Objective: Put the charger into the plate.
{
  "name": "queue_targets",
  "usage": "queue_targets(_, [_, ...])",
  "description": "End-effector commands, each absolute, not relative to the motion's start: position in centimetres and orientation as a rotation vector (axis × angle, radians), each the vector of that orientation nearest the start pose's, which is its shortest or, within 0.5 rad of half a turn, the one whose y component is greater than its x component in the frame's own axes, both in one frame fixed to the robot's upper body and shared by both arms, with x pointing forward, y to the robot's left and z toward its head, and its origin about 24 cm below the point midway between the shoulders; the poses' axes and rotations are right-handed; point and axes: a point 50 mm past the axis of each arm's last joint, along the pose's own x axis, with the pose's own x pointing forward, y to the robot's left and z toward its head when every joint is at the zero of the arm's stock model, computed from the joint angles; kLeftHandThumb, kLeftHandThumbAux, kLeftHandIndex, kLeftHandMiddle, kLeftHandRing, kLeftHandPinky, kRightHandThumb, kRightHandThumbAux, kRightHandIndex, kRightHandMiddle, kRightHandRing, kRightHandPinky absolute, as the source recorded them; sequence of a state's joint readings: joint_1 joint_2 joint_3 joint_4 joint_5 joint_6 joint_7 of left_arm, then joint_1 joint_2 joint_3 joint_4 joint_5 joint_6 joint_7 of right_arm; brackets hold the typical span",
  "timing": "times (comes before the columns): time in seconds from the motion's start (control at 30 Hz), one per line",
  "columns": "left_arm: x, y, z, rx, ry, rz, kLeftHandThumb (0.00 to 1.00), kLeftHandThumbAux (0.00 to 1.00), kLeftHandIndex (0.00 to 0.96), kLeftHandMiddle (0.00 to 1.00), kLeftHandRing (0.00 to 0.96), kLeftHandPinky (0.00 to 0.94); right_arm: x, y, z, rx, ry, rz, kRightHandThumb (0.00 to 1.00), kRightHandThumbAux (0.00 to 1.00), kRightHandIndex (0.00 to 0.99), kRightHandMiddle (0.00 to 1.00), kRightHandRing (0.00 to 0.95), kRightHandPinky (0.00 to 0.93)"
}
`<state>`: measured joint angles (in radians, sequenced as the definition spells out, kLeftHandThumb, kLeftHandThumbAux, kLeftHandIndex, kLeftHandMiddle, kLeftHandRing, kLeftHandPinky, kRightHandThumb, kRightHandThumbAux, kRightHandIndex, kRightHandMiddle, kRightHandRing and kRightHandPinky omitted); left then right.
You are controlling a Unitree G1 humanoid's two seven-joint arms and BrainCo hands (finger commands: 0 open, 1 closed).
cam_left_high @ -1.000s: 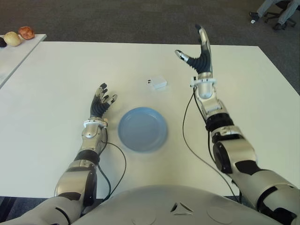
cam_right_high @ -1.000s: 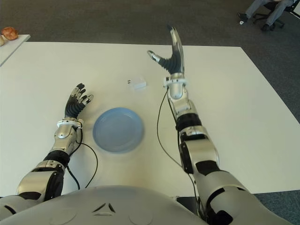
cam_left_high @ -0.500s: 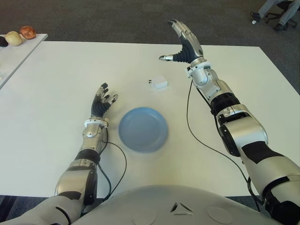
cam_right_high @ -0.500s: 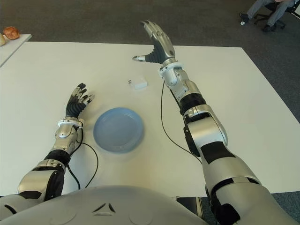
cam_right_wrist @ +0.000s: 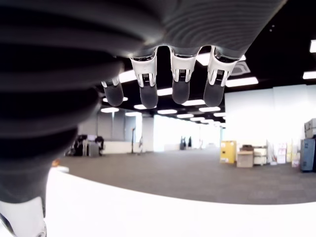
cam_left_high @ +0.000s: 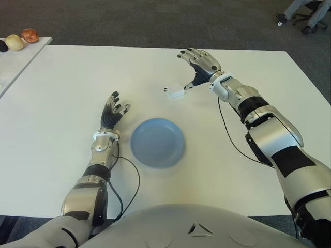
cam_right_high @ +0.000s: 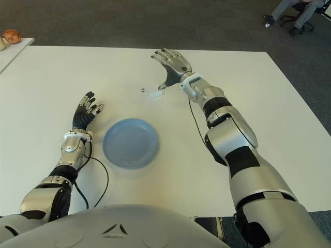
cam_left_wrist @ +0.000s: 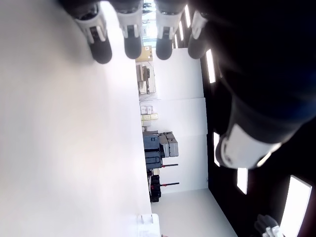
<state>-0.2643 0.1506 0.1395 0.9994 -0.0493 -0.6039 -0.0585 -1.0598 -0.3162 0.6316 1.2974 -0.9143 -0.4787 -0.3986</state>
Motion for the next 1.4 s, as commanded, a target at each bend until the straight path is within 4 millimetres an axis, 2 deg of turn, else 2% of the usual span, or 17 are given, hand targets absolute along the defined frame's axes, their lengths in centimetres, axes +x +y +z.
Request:
queue_targets(0.03, [22.6, 19.5, -8.4, 0.036, 0.34, 0.072, 0.0, 0.702, 0.0, 0.008, 0.01, 0.038, 38.7, -11.1, 8.2, -1.634, -0.343, 0.53, 0.0, 0.622, 0.0, 0.0, 0.0, 0.0])
queue_targets(0.23, [22.5, 19.5, -8.4, 0.036, 0.342, 0.075, 0.0, 0.708, 0.0, 0.009, 0.01, 0.035, 38.6, -10.7, 7.2, -1.648, -0.237, 0.574, 0.0, 0.552, 0.0, 0.0, 0.0, 0.0])
queue_targets(0.53, [22.4, 19.3, -8.3, 0.035, 0.333, 0.069, 0.0, 0.714, 0.0, 0.005, 0.006, 0.037, 37.8, -9.9, 5.2, -1.54, -0.136, 0.57, 0.0, 0.481, 0.0, 0.0, 0.0, 0.0])
queue_targets(0.6, [22.3, 19.2, -8.3, 0.035, 0.33, 0.064, 0.0, 0.714, 0.0, 0.004, 0.005, 0.036, 37.3, -9.7, 4.3, -1.502, -0.109, 0.573, 0.0, 0.476, 0.0, 0.0, 0.0, 0.0])
queue_targets(0.83, [22.2, 18.9, -8.3, 0.032, 0.329, 0.057, 0.0, 0.703, 0.0, 0.007, 0.005, 0.029, 36.7, -9.4, 3.2, -1.449, -0.05, 0.579, 0.0, 0.471, 0.0, 0.0, 0.0, 0.0])
queue_targets(1.17, [22.2, 18.7, -8.2, 0.033, 0.326, 0.039, 0.0, 0.681, 0.0, 0.007, 0.001, 0.018, 36.3, -9.1, 2.3, -1.379, 0.016, 0.582, 0.0, 0.476, 0.0, 0.0, 0.0, 0.0])
queue_targets(1.4, [22.2, 18.5, -8.1, 0.034, 0.326, 0.03, 0.0, 0.668, 0.0, 0.012, 0.007, 0.027, 35.9, -9.0, 1.5, -1.268, 0.099, 0.56, 0.0, 0.509, 0.0, 0.0, 0.0, 0.0])
